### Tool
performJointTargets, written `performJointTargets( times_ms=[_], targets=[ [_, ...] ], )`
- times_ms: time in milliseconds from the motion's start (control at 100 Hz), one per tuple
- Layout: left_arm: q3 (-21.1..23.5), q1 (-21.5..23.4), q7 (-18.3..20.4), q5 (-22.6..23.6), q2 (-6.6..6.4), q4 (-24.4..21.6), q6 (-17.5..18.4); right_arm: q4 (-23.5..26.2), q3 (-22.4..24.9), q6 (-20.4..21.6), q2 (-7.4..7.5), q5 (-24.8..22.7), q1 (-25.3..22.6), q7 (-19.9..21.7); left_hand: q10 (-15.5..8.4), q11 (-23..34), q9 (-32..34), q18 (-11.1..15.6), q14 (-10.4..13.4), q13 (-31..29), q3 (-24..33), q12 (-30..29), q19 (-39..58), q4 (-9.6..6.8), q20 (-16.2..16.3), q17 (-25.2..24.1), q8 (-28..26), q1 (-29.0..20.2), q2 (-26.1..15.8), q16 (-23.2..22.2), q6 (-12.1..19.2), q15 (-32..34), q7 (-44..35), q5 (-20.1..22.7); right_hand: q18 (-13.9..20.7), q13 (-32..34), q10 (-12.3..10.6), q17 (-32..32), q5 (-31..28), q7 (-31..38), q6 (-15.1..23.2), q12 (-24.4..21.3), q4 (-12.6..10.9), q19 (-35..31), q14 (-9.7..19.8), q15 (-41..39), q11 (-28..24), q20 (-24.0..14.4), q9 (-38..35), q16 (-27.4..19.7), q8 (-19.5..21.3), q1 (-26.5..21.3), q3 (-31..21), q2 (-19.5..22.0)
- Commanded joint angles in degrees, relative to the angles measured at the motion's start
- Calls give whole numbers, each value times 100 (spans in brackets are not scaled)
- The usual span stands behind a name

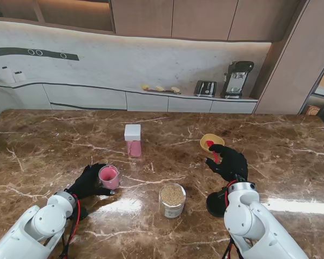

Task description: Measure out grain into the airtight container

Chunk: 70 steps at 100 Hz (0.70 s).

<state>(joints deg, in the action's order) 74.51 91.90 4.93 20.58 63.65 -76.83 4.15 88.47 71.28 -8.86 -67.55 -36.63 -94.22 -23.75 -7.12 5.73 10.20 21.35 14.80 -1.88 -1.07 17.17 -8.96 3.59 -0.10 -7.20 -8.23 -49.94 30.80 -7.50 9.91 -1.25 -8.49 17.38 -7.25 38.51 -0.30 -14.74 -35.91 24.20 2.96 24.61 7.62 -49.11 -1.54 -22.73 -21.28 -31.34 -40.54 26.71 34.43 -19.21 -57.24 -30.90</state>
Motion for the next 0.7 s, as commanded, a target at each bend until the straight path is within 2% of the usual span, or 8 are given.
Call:
performJointTargets(
  times_ms=[0, 310, 690],
  targets=[
    [40, 270, 117, 34, -47, 272, -87, 38, 13, -15, -12, -7, -60, 77, 162, -151, -202, -2269, -1222, -40, 57, 16, 751, -66, -21, 537, 105, 169, 198, -108, 15, 78, 150, -268, -8, -180, -11, 80, 134, -138, 60, 66, -252, 90, -15, 59, 66, -147, 89, -137, 13, 173, -70, -15],
    [598, 658, 203, 305, -113, -279, 307, 171, 89, -10, 11, -91, -127, 122, 100, -237, -156, -2177, -1153, -65, 25, -90, 754, -39, -19, 552, 165, 284, 197, -90, -67, 90, 206, -204, -10, -183, -5, 85, 128, -139, 45, 64, -255, 100, -19, 64, 72, -145, 90, -139, 14, 169, -62, -13],
    [965, 916, 215, 339, -128, -772, 739, 461, 212, -54, 40, -210, -349, 188, 136, -150, -107, -2124, -1172, -79, -8, -197, 763, -14, -12, 567, 179, 459, 112, -223, -299, 143, 196, -50, -7, -197, -5, 89, 145, -149, 40, 61, -254, 111, -27, 75, 80, -145, 107, -142, 13, 180, -49, -18]
  ],
)
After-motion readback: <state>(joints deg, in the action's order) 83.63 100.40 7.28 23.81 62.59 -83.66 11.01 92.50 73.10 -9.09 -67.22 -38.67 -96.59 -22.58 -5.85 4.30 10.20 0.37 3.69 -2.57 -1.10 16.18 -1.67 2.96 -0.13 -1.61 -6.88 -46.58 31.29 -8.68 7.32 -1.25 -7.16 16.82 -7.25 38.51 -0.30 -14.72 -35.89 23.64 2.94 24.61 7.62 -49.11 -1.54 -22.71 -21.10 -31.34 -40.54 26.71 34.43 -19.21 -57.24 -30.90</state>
